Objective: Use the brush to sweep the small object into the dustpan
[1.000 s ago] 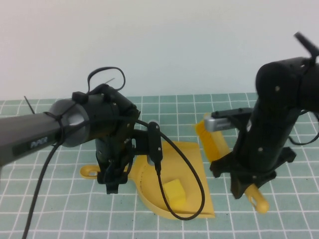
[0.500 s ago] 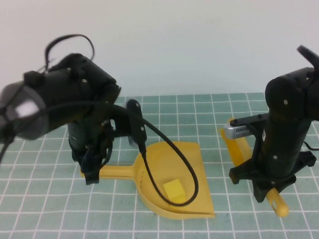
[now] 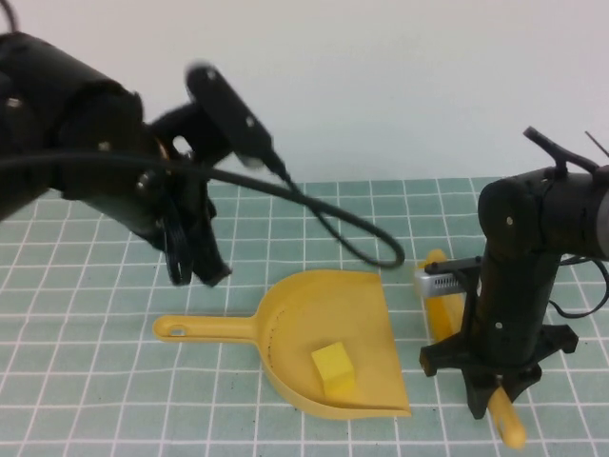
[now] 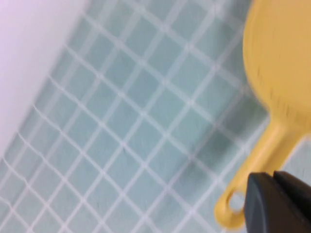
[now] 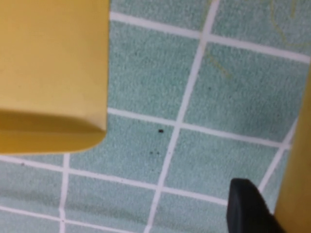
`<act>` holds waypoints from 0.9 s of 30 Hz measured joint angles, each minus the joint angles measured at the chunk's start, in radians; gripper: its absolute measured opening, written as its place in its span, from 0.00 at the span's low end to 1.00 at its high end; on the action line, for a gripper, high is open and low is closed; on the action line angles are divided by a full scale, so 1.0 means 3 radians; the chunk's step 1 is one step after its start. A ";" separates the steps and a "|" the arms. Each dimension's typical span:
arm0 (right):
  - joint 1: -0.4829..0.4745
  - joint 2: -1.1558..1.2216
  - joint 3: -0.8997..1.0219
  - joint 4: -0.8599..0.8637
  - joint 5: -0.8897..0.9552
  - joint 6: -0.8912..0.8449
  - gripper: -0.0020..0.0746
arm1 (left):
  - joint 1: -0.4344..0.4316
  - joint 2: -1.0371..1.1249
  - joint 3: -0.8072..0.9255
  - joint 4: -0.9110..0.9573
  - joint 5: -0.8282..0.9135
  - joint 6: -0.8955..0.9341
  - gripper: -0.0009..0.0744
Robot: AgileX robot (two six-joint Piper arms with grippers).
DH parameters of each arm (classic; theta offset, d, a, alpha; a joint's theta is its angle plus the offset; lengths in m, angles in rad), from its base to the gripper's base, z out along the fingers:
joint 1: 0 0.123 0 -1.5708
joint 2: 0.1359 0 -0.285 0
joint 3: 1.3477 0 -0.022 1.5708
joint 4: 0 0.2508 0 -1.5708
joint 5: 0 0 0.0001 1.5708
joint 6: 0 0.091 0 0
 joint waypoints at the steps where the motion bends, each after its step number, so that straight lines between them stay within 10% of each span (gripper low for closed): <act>1: 0.0000 0.0009 0.0000 0.0000 0.0007 0.0000 0.26 | 0.0000 -0.0042 0.0000 -0.0036 -0.0078 -0.0033 0.01; 10: 0.0000 0.0037 0.0006 0.0000 0.0060 0.0000 0.47 | 0.0000 -0.0309 0.0000 -0.0464 -0.0802 -0.0387 0.01; 27: 0.0000 -0.1062 0.0018 -0.1076 0.0238 0.0375 0.48 | -0.0006 -0.0669 0.0000 -0.0663 -0.1122 -0.0209 0.01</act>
